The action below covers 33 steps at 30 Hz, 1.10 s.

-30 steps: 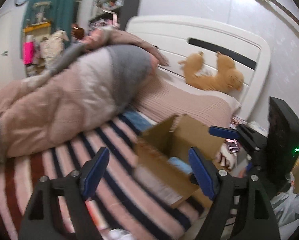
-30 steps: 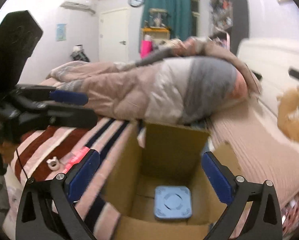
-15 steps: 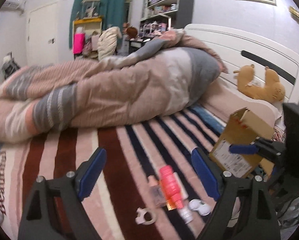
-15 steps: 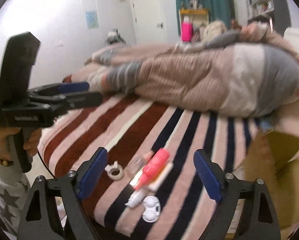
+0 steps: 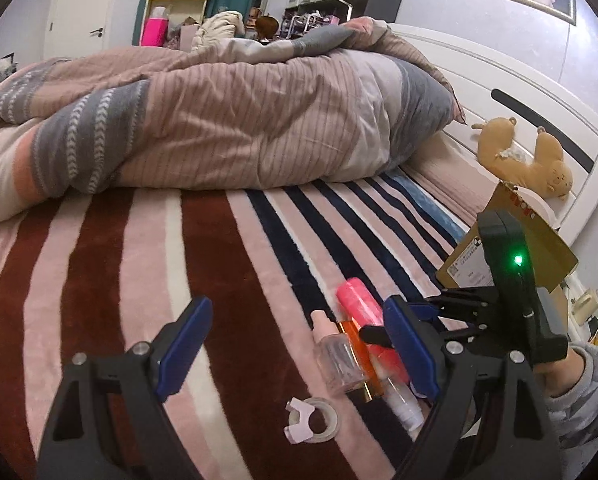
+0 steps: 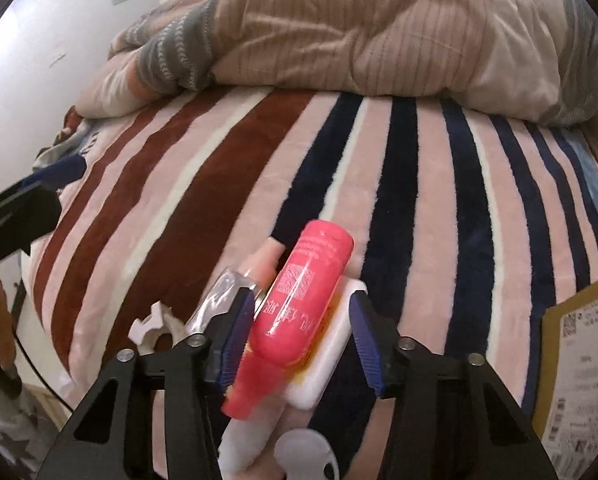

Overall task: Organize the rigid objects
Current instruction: 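Grasp the pink spray bottle with the right gripper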

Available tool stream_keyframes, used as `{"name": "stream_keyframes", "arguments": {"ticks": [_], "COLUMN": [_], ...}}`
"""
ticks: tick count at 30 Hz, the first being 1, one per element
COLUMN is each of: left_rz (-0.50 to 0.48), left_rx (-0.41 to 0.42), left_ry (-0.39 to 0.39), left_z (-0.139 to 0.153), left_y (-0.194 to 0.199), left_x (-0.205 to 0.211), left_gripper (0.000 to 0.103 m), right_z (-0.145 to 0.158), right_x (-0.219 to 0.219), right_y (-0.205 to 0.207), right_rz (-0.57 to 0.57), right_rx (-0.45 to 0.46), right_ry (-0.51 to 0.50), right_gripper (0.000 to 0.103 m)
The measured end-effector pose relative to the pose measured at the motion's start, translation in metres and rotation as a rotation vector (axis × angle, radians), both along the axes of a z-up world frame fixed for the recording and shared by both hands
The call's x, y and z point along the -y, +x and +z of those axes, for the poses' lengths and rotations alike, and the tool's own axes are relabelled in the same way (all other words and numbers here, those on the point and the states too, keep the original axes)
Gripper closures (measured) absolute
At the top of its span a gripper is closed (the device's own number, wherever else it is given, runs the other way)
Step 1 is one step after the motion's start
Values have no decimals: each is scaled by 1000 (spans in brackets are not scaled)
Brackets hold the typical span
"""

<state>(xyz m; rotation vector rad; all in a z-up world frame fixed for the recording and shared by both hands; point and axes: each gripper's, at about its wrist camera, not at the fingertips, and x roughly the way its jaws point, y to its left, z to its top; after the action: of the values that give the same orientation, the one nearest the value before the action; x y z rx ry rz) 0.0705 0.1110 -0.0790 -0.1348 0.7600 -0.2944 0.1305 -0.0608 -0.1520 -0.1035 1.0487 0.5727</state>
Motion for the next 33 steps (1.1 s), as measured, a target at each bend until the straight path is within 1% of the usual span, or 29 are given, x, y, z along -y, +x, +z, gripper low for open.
{"name": "stream_keyframes", "arguments": {"ticks": [1,2,4,7,10,13,14,19,21,22,24,25,27,28,29,30,33], "left_rz": [-3,-6,-16,-22,-30,-47,-55,-90,-96,-91,-85,-87,-90,-89,-88,-87,-95], "left_rx": [0,-1,-10,-18,-29,-34,-36,-43,-36,-29,-21,-20,-27,-32,-35,-39,-49], "left_ry": [0,-1,-3,5,-5,-13,-18,-58,-55,-33,-1,6,5,4,4,4,8], "left_z": [0,-1,-3,-3,-2,1,2,17,24,27,29,29,27,26,25,23,20], "left_y": [1,1,3,4,4,1,0,-1,-3,-5,-7,-9,-12,-12,-11,-11,-11], "left_x": [1,1,3,5,10,13,15,33,44,52,61,64,71,74,76,79,86], "left_gripper": [18,18,18,18,18,18,18,18,18,18,18,18,18,18,18,18,18], "right_z": [-1,-4,-5,-7,-8,2,9,41,52,53,44,39,30,25,20,17,10], "right_x": [0,1,5,6,6,9,9,15,18,21,29,35,50,57,62,66,71], "right_y": [1,3,6,12,16,4,-4,-37,-48,-50,-47,-46,-47,-47,-48,-50,-59], "right_rz": [0,-1,-5,38,37,50,72,128,140,148,148,136,96,86,88,90,106], "right_rx": [1,18,36,56,58,132,162,236,257,245,186,178,179,153,114,100,87], "right_ry": [-14,-46,-60,-46,-29,-15,6,60,66,59,21,5,-31,-35,-22,-20,-51], "right_gripper": [75,75,75,75,75,75,75,76,76,76,75,75,75,75,75,75,74]}}
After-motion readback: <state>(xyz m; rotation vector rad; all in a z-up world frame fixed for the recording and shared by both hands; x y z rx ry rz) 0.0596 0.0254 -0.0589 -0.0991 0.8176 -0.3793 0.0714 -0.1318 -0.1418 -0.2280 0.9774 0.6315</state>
